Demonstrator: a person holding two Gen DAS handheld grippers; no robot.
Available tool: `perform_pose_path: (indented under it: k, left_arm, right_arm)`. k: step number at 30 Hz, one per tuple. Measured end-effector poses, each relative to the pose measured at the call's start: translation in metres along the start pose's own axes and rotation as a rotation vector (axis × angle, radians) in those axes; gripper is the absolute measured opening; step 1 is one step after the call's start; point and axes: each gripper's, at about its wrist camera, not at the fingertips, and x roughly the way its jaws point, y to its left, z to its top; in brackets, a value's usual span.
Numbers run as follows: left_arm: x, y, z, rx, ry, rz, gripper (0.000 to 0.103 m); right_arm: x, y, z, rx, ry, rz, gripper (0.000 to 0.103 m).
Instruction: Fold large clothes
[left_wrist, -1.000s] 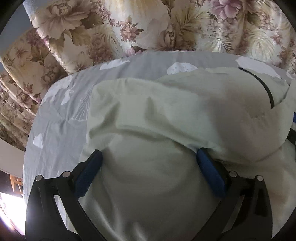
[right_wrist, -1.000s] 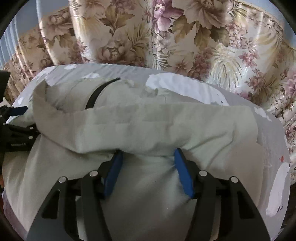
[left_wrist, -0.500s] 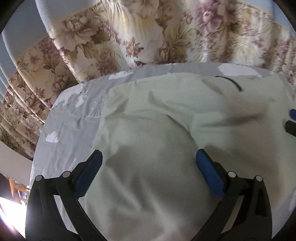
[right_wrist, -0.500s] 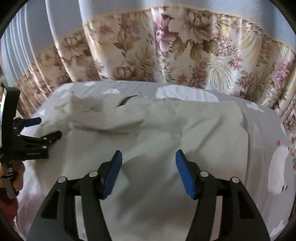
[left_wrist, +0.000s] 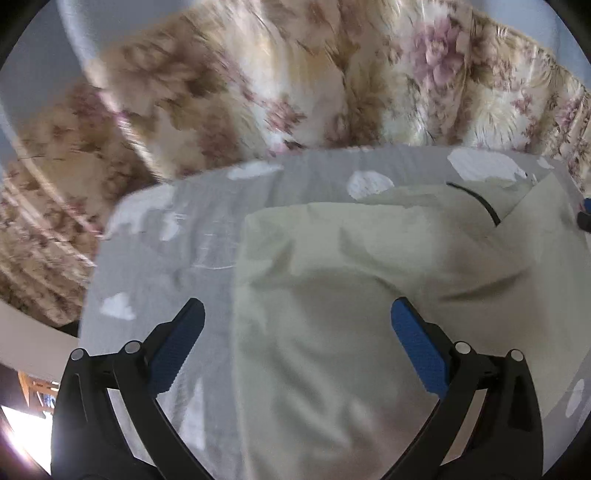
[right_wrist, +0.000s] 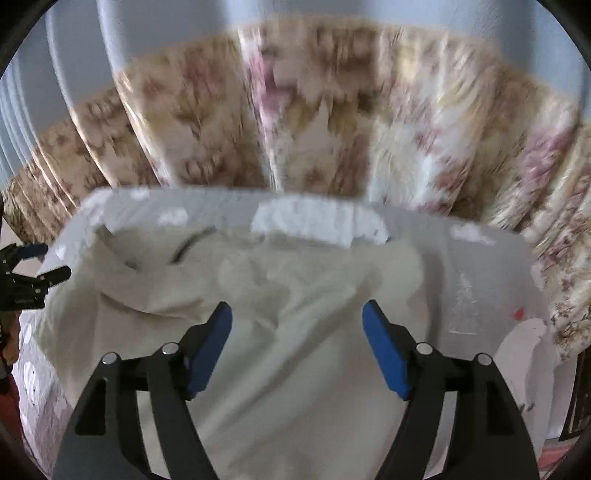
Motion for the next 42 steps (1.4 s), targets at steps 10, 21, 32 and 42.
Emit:
perform_pose_path:
  k: [10, 21, 32, 42]
  left_arm:
    - [0.077, -0.025, 0.036, -0.003, 0.071, -0.042, 0.005]
    - [0.047, 0.010, 0.066, -0.174, -0.067, -0.015, 0.004]
    - [-0.021, 0.018, 0.002, -0.087, -0.088, 0.064, 0.075]
    - [0.011, -0.059, -0.057, 0.019, -0.014, 0.008, 0.094]
  right_arm:
    - [0.066, -0.015, 0.000, 0.058, 0.049, 0.037, 0.032]
    - [0.037, -0.012, 0.046, 0.042, -0.138, -0.151, 0.030]
    - [-0.032, -0.017, -0.001, 0.162, -0.167, -0.002, 0.072]
    - [0.006, 0.053, -0.066, -0.018, -0.022, -0.008, 0.072]
